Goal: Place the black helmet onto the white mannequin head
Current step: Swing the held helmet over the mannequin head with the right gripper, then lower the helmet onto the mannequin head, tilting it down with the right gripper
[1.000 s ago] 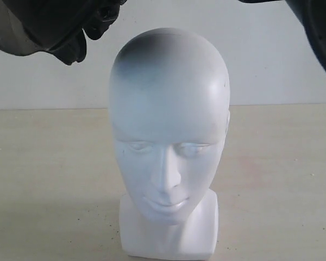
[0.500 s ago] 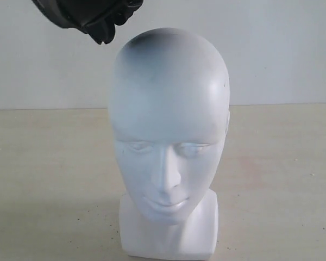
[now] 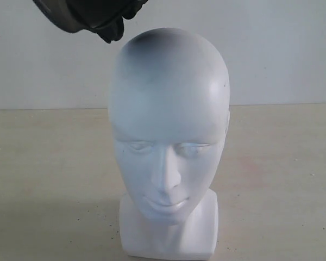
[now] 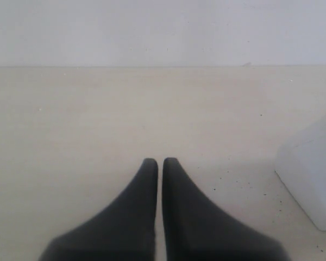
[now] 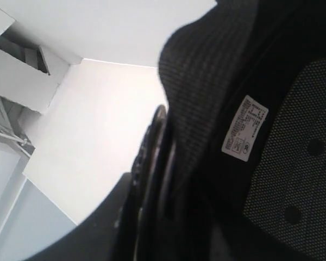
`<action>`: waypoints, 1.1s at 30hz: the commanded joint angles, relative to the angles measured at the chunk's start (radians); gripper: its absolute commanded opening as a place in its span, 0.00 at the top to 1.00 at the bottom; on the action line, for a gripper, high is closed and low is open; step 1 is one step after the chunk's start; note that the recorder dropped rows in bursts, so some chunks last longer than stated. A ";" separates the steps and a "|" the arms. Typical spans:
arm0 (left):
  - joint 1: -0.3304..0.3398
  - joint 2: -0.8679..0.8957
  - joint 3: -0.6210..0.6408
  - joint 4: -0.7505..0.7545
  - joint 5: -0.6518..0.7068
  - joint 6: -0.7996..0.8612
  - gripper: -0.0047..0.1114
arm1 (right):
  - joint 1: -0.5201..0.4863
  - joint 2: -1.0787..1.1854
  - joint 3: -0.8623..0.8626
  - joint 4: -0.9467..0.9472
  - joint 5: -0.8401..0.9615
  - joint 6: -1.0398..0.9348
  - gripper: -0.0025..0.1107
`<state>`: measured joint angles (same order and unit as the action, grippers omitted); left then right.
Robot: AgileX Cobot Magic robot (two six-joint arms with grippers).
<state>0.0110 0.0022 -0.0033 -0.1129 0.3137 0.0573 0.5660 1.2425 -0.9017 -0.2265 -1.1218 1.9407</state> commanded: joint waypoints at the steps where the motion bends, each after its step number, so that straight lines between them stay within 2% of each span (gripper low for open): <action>1: -0.004 -0.002 0.003 -0.002 0.001 0.004 0.92 | -0.008 -0.030 0.053 0.038 -0.099 0.012 0.98; 6: -0.004 -0.002 0.003 -0.002 0.001 0.004 0.92 | -0.008 -0.047 0.133 0.070 -0.099 -0.009 0.98; 13: -0.004 -0.002 0.003 -0.002 0.001 0.004 0.92 | -0.008 -0.046 0.140 0.093 -0.099 -0.034 0.98; 18: -0.004 -0.002 0.003 -0.002 0.001 0.004 0.92 | -0.010 -0.046 0.226 0.097 -0.099 -0.049 0.98; 33: -0.004 -0.002 0.003 -0.002 0.001 0.004 0.92 | -0.010 -0.043 0.231 0.109 -0.099 -0.150 0.98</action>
<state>0.0110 0.0022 -0.0033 -0.1129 0.3137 0.0573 0.5660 1.2099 -0.6771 -0.1235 -1.2241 1.8462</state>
